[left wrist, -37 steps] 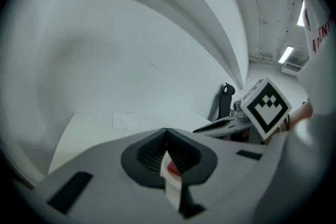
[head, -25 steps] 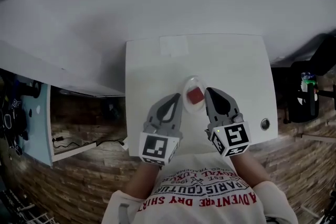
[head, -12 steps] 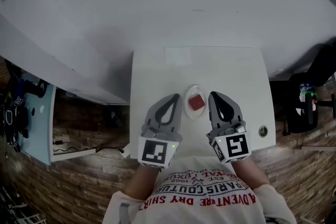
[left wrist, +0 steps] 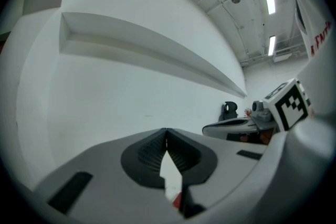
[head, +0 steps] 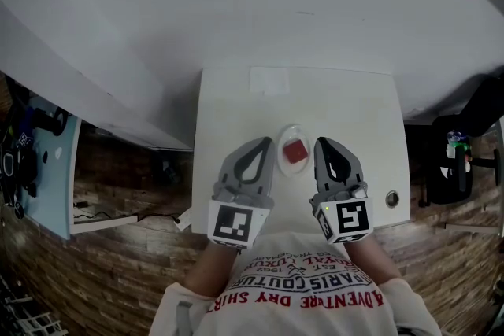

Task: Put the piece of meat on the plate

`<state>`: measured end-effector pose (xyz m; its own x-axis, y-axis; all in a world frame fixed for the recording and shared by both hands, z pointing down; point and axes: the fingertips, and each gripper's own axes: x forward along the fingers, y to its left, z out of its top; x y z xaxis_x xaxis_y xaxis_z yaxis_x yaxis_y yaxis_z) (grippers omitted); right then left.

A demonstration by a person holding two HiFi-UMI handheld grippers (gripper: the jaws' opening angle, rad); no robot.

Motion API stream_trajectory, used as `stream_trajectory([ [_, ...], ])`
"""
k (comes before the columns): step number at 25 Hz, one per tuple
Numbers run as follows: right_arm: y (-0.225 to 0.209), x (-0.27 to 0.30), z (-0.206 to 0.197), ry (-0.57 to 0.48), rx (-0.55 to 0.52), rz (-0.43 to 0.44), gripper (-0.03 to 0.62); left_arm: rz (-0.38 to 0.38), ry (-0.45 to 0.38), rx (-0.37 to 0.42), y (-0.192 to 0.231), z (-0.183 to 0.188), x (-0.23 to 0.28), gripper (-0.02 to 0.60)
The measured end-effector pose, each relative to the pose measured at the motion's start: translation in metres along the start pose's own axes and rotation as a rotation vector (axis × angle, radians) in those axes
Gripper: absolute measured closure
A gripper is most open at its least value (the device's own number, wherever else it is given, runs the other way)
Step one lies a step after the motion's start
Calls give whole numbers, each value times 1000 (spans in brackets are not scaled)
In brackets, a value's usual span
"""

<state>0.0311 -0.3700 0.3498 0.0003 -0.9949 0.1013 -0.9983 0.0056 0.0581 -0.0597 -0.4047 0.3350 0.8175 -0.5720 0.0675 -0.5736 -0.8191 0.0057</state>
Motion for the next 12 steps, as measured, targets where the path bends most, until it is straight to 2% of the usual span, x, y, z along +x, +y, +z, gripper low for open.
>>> stream_trajectory([
  [12, 9, 5, -11, 36, -2, -8, 582, -8, 12, -6, 11, -11, 0, 574],
])
